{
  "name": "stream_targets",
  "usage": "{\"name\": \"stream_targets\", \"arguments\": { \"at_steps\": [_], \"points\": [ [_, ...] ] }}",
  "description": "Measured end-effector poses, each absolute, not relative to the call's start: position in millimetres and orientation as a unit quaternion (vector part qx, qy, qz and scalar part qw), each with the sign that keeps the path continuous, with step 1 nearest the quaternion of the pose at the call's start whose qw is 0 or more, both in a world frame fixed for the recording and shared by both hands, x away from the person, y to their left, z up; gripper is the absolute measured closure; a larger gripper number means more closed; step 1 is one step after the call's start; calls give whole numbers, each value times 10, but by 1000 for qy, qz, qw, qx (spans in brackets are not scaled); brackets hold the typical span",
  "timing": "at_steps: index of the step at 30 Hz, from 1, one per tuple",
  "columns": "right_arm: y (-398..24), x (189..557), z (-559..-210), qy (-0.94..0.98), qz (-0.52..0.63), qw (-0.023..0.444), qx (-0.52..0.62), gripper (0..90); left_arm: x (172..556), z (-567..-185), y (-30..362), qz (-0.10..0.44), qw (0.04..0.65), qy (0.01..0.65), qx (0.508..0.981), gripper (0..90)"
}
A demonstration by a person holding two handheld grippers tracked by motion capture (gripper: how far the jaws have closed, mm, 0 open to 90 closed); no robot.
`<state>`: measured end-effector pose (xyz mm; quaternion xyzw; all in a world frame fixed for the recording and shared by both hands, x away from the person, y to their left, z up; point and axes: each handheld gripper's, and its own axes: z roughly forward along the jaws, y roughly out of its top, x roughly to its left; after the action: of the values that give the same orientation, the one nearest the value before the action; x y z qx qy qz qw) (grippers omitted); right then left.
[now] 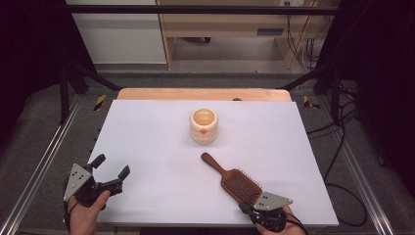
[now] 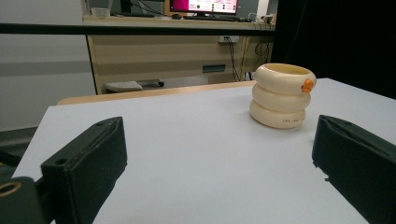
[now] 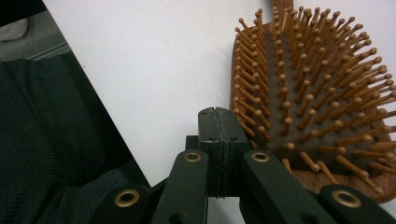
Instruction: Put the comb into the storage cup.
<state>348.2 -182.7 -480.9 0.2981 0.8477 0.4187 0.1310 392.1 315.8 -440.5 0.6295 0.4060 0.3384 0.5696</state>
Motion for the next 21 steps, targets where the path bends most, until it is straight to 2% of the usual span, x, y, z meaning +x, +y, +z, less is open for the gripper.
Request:
{"name": "stream_targets", "arguments": {
  "at_steps": [21],
  "points": [
    [-1909,3515,-4803,840,416,141,318,900,3922,-4405,3157,339,569,406,630,33]
  ]
}}
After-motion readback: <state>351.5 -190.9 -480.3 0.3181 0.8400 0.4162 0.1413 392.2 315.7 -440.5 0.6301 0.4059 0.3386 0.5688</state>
